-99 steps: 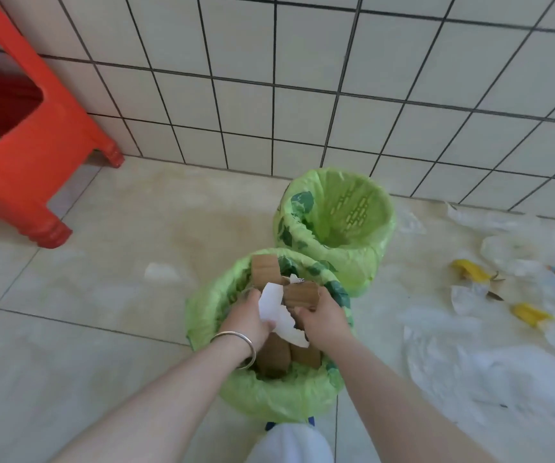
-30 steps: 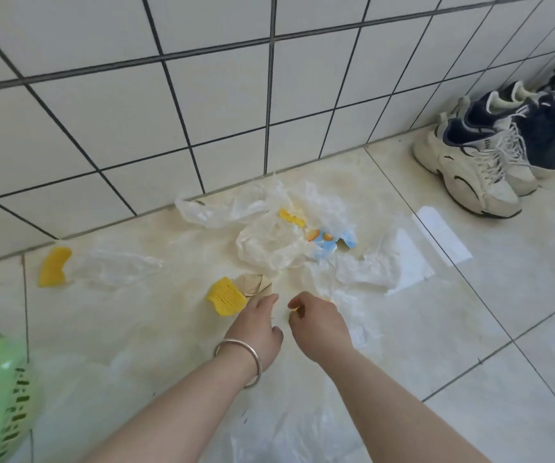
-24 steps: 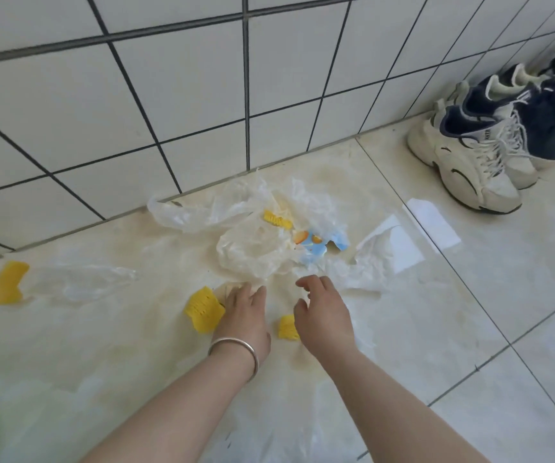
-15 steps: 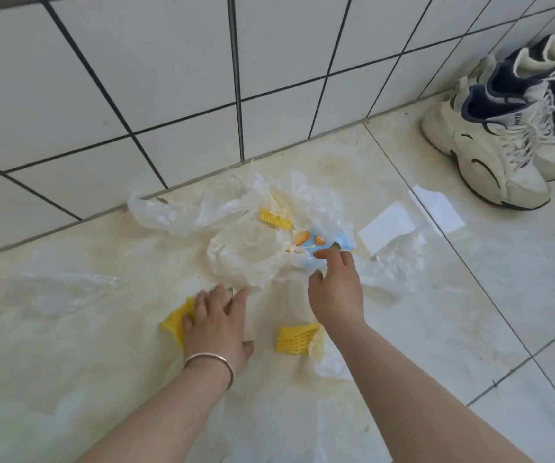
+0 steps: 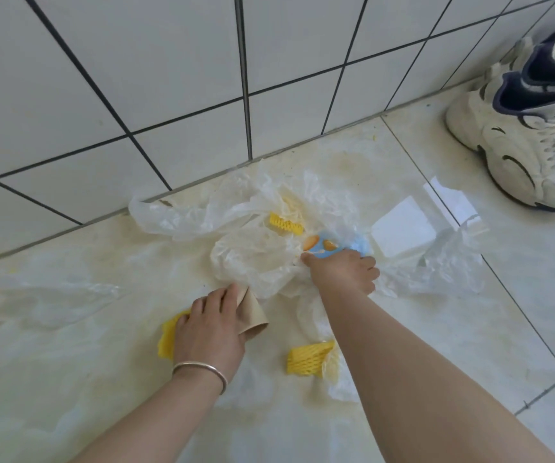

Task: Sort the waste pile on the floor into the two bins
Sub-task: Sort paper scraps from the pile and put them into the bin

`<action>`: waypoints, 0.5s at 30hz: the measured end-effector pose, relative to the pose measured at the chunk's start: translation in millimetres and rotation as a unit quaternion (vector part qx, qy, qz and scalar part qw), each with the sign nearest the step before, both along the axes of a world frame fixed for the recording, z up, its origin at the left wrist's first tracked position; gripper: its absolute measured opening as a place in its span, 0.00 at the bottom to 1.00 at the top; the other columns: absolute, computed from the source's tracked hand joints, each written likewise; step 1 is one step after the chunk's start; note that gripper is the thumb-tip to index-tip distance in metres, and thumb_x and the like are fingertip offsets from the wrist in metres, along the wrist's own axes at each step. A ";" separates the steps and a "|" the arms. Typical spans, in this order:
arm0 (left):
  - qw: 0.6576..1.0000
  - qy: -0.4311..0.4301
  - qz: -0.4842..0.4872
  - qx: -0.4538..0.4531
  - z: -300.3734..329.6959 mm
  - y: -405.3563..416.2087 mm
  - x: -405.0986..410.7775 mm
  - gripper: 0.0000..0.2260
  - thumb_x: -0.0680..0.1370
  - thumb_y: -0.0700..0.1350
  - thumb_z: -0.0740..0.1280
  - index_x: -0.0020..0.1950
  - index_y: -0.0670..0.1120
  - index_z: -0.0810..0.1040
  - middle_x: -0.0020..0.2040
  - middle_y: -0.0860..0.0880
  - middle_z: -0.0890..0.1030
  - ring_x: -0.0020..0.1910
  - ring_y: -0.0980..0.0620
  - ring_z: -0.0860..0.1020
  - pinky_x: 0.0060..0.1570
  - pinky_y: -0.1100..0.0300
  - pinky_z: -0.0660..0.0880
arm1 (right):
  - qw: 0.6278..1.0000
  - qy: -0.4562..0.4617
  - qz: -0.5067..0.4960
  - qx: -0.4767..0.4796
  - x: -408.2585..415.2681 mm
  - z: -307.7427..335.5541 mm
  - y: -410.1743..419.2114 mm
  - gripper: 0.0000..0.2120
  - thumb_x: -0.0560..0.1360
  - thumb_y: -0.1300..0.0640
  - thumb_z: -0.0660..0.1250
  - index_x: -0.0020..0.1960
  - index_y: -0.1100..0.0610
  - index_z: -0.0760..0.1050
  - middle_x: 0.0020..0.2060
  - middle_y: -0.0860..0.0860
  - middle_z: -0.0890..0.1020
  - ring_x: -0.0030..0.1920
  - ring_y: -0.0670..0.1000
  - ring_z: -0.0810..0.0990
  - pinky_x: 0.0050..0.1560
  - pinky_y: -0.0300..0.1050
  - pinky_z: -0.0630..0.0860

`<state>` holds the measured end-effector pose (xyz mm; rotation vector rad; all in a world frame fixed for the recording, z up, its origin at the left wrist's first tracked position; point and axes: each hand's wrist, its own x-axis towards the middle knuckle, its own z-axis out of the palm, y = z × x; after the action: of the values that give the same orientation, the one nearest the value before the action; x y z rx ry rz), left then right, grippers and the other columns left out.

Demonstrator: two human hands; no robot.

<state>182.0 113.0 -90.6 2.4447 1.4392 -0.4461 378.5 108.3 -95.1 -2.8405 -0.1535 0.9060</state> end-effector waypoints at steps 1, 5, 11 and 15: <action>1.000 -0.016 0.002 -0.008 2.5 1.1 -0.7 0.33 0.61 0.53 0.79 0.64 0.50 0.75 0.55 0.50 0.82 0.50 0.46 0.82 0.42 0.52 0.77 | 1.000 0.007 0.023 0.007 -0.8 -1.7 0.7 0.33 0.68 0.37 0.69 0.64 0.58 0.69 0.62 0.55 0.70 0.65 0.57 0.67 0.62 0.49 0.67; 0.998 -0.046 -0.017 0.044 8.6 4.5 -12.5 0.27 0.64 0.47 0.75 0.63 0.50 0.77 0.54 0.53 0.83 0.54 0.49 0.81 0.56 0.47 0.73 | 0.982 0.012 0.115 0.151 -12.8 -1.4 1.7 0.16 0.73 0.49 0.66 0.56 0.57 0.72 0.52 0.56 0.78 0.56 0.58 0.76 0.50 0.49 0.74; 0.993 -0.049 -0.086 0.069 13.7 -5.2 -31.2 0.22 0.67 0.54 0.57 0.52 0.50 0.83 0.41 0.56 0.84 0.45 0.48 0.83 0.49 0.55 0.63 | 0.873 -0.102 0.432 0.202 -55.1 24.5 3.5 0.11 0.77 0.58 0.59 0.59 0.56 0.71 0.49 0.55 0.80 0.49 0.60 0.78 0.40 0.45 0.61; 0.998 -0.028 -0.055 0.009 21.5 -11.7 -35.8 0.22 0.69 0.56 0.55 0.55 0.54 0.82 0.39 0.56 0.84 0.38 0.49 0.81 0.45 0.55 0.67 | 0.795 -0.137 0.537 0.245 -80.7 24.9 -5.0 0.15 0.59 0.63 0.75 0.44 0.55 0.79 0.29 0.51 0.79 0.30 0.55 0.78 0.26 0.41 0.63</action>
<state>146.3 101.3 -69.1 2.5377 1.2970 -0.3875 297.8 103.3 -70.2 -2.1825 -1.8513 0.4076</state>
